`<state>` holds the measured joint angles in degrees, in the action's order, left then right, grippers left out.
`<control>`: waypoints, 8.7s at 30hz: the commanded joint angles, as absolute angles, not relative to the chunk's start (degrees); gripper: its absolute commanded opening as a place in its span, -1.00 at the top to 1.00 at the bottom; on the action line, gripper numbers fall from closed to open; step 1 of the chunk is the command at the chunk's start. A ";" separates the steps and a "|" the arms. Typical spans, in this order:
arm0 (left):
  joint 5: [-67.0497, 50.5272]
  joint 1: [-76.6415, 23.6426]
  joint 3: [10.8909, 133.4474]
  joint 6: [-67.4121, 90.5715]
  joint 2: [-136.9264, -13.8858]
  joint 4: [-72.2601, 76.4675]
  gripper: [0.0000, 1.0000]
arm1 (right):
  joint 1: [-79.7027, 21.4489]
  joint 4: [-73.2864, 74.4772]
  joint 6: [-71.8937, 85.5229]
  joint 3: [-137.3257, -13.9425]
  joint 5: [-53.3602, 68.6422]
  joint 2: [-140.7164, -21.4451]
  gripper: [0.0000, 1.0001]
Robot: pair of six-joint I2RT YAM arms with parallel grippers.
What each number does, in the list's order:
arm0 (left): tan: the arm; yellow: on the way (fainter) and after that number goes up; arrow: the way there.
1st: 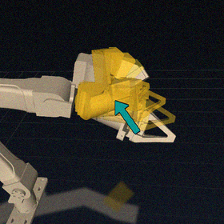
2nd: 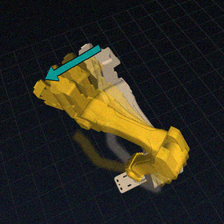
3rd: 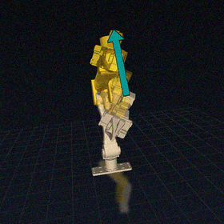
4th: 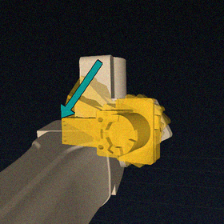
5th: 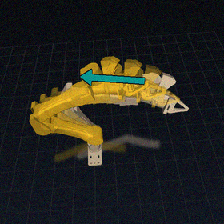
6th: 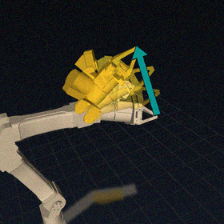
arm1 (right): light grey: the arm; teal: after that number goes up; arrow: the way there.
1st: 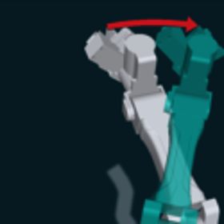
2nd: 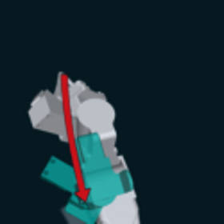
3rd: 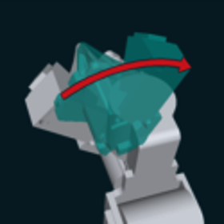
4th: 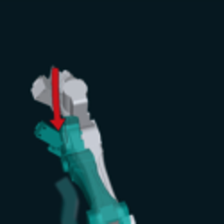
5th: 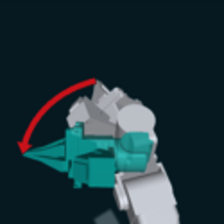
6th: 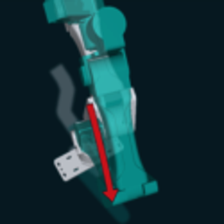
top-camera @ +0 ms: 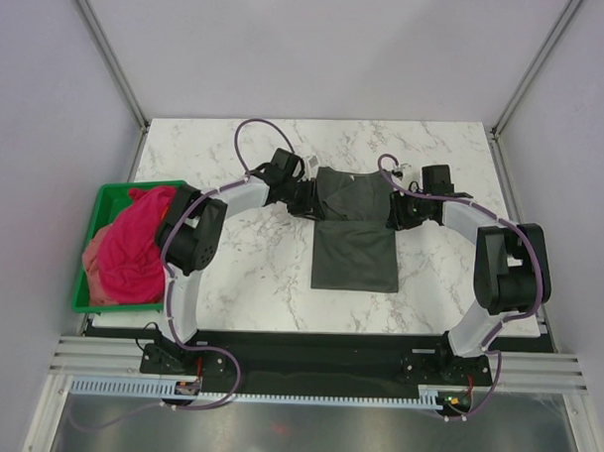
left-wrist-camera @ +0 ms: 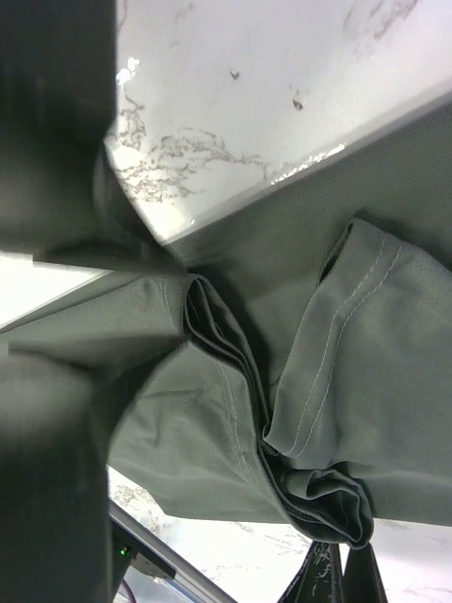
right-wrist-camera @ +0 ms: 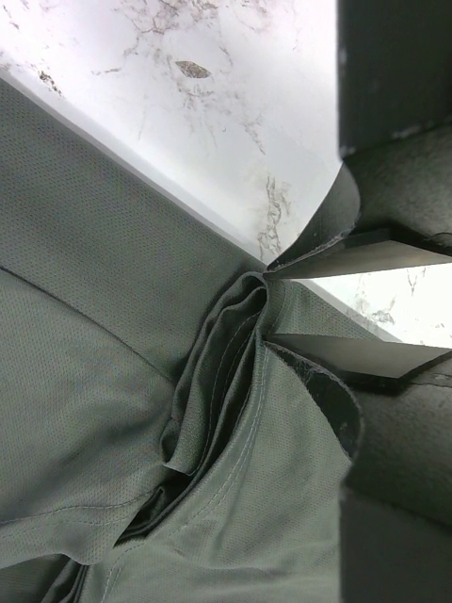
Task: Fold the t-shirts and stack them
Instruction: Fold the tshirt
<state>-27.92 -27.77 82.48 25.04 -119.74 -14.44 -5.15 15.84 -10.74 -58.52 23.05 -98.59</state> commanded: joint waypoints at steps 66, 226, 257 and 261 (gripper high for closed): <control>-16.44 -29.71 84.02 29.18 -116.54 -15.38 0.95 | -6.85 9.76 -7.56 -57.48 23.20 -95.71 1.00; -16.35 -46.84 35.60 62.40 -81.92 -6.85 0.95 | -14.24 36.21 46.67 -21.71 7.12 -37.44 1.00; -11.50 -44.57 54.66 56.26 -80.15 -21.79 0.95 | -14.50 36.84 40.61 -41.82 1.06 -48.04 1.00; -13.88 -37.90 60.63 52.48 -85.85 -22.41 0.95 | -14.50 32.17 37.62 -48.32 -1.49 -58.25 1.00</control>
